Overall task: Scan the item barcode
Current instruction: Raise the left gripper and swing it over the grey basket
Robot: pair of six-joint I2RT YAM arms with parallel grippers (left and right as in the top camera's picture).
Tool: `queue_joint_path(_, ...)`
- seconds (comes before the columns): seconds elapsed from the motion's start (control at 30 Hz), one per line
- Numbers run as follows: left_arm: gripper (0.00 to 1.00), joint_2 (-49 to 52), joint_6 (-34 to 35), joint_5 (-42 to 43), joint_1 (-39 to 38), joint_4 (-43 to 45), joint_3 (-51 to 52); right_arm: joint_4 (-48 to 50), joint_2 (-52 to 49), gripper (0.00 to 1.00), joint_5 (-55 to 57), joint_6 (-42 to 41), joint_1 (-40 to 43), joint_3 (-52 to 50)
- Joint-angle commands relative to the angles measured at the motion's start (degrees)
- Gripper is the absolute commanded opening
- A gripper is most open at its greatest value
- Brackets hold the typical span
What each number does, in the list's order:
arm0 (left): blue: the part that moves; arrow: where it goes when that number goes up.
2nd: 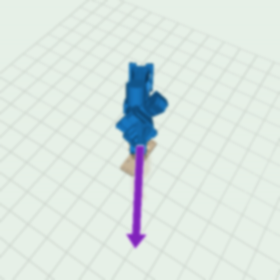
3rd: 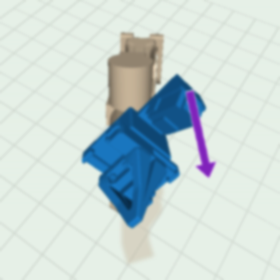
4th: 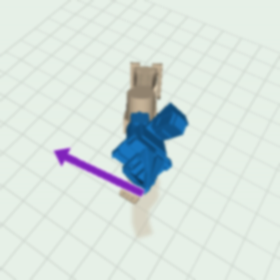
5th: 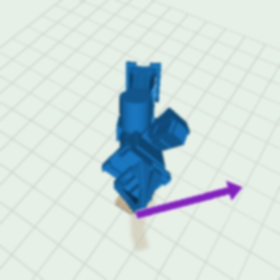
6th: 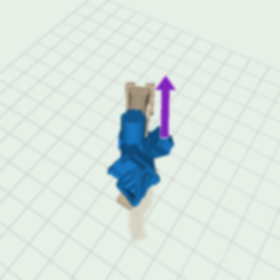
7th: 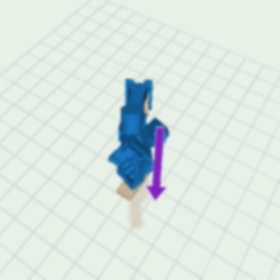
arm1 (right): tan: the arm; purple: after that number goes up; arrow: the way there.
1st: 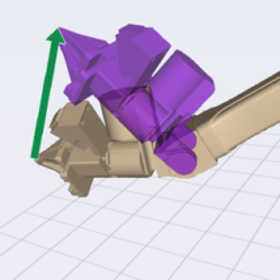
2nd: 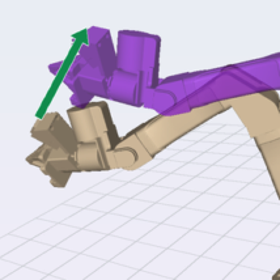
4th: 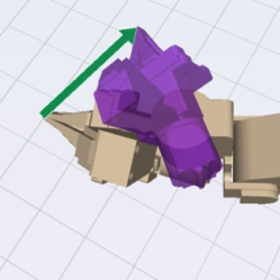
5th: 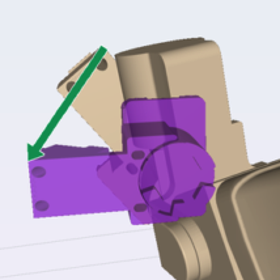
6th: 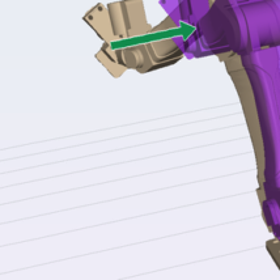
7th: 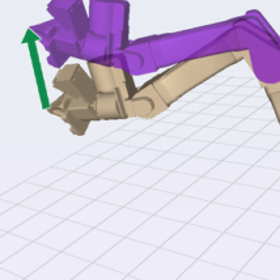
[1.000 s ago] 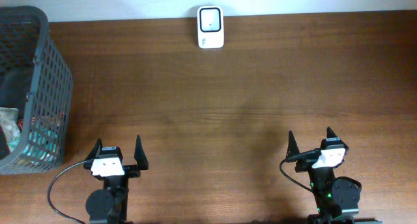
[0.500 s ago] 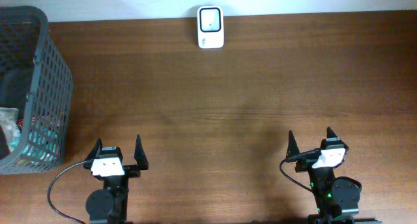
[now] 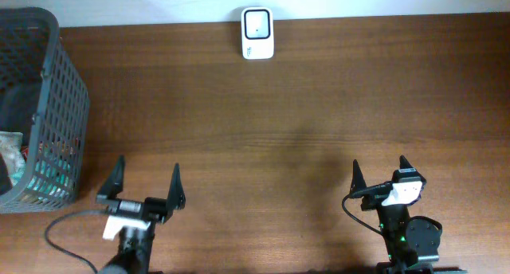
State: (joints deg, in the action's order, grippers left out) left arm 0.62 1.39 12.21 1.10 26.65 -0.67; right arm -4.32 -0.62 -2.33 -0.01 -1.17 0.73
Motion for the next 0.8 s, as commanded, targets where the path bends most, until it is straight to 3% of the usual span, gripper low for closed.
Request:
queue_joint_path(0.0, 0.99, -0.33, 0.28, 3.43, 0.2, 10.97, 0.09, -0.22, 0.44, 0.99, 0.87, -0.24, 0.04, -0.42)
queue_joint_path(0.1, 0.99, -0.26, 0.28, 3.21, 0.2, 14.78, -1.44, -0.22, 0.44, 0.99, 0.87, -0.24, 0.07, -0.42)
queue_joint_path(0.27, 0.99, 3.52, -4.55, 3.37, 0.2, 11.41, -10.29, -0.22, 0.44, 0.99, 0.87, -0.24, 0.04, -0.42)
queue_joint_path(0.37, 0.99, 7.96, -8.37, 3.54, 0.2, 3.32, -18.38, -0.22, 0.44, 0.99, 0.9, -0.24, 0.04, -0.42)
queue_joint_path(0.5, 0.99, 18.75, -14.14, 3.48, 0.2, -16.98, -34.07, -0.22, 0.44, 0.99, 0.87, -0.24, 0.04, -0.42)
queue_joint_path(0.63, 0.99, 29.31, -14.99, 6.16, 0.2, -32.83, -46.84, -0.22, 0.44, 0.99, 0.87, -0.24, 0.04, -0.42)
queue_joint_path(0.77, 0.99, 33.99, -14.99, 12.7, 0.2, -35.1, -50.49, -0.22, 0.44, 0.99, 0.87, -0.24, 0.04, -0.42)
